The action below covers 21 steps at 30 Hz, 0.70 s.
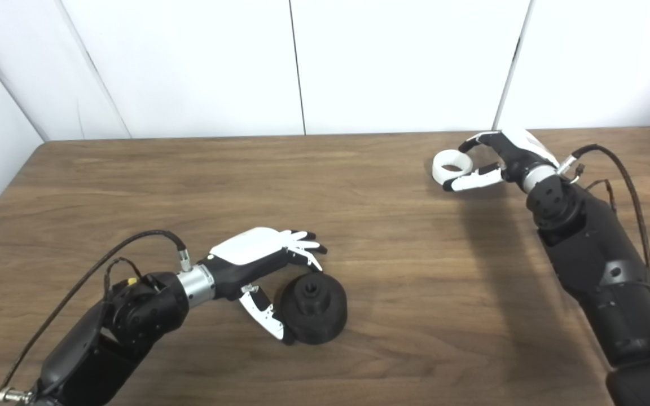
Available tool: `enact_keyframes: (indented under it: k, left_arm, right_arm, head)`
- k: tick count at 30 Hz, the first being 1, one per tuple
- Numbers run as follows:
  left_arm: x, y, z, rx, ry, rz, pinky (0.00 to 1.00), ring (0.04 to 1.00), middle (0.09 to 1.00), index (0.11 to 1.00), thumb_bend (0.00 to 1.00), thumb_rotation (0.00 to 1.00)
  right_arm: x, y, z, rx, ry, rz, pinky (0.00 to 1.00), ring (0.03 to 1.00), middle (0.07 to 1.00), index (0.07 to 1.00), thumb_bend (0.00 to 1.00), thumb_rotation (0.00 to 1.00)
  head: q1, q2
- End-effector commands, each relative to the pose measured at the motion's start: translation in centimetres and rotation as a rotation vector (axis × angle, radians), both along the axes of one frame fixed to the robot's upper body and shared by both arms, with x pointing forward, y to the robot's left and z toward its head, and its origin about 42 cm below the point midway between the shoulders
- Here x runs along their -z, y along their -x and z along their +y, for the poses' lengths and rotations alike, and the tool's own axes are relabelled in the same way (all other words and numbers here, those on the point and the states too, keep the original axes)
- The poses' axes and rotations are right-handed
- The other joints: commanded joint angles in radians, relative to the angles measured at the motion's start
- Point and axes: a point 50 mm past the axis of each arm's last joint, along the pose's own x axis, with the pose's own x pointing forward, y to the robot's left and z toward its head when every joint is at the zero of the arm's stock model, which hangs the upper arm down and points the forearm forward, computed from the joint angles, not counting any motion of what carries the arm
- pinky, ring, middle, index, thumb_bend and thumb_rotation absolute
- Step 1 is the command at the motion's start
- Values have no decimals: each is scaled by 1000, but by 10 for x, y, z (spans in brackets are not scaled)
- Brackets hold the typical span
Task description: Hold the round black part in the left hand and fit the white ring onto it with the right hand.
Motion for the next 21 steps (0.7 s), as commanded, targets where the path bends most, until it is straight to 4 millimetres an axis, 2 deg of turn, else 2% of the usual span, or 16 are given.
enact_keyframes:
  k: [1, 21]
  left_arm:
    - [-4, -4, 3, 3, -37, -37, 1000, 1000, 934, 637, 839, 299]
    - [-2, -2, 3, 3, -36, -35, 1000, 1000, 933, 632, 851, 304]
  right_arm:
    - [-38, -14, 7, -23, 11, -93, 995, 993, 916, 759, 858, 363]
    - [-50, -23, 8, -2, -36, -122, 930, 968, 883, 763, 845, 383]
  head:
    - [3, -1]
    - [11, 1]
